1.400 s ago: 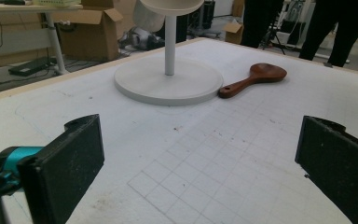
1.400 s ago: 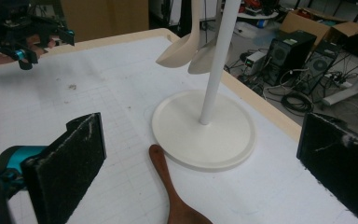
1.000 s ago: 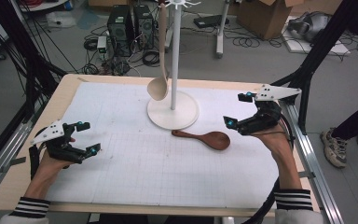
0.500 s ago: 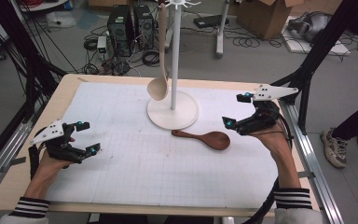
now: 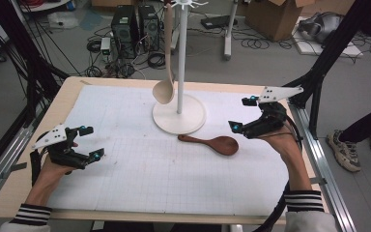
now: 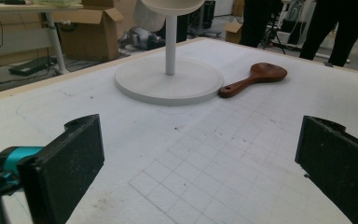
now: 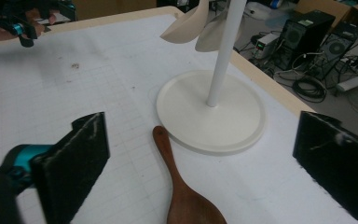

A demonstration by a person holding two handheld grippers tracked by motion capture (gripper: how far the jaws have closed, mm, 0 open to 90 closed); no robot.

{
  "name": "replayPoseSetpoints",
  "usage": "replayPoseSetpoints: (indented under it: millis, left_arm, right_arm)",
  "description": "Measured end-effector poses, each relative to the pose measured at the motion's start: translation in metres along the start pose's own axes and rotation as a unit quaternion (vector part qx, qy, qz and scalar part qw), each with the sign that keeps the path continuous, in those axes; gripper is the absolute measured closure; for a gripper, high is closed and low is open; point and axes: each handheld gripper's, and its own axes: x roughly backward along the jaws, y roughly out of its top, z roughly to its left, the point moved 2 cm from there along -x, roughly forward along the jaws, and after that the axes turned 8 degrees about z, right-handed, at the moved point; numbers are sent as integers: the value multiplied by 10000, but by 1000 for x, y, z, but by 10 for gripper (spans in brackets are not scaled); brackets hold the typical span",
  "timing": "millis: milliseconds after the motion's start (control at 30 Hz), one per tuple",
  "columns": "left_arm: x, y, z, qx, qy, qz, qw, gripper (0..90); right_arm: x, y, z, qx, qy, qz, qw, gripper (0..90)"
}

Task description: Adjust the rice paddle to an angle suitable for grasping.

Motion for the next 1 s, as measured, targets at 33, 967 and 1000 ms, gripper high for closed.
replayPoseSetpoints:
  millis: [33,967,1000]
  left_arm:
    - [0,0,0,2,-9,-2,10000,17]
    - [-2,-1,0,-3,-44,20,10000,17]
    - [-2,-1,0,-13,-46,28,10000,17]
  right_arm:
    - [-1,1,-1,38,-2,18,10000,55]
    - [-22,11,-8,151,194,409,9989,206]
    - [-22,10,-8,122,185,434,9988,206]
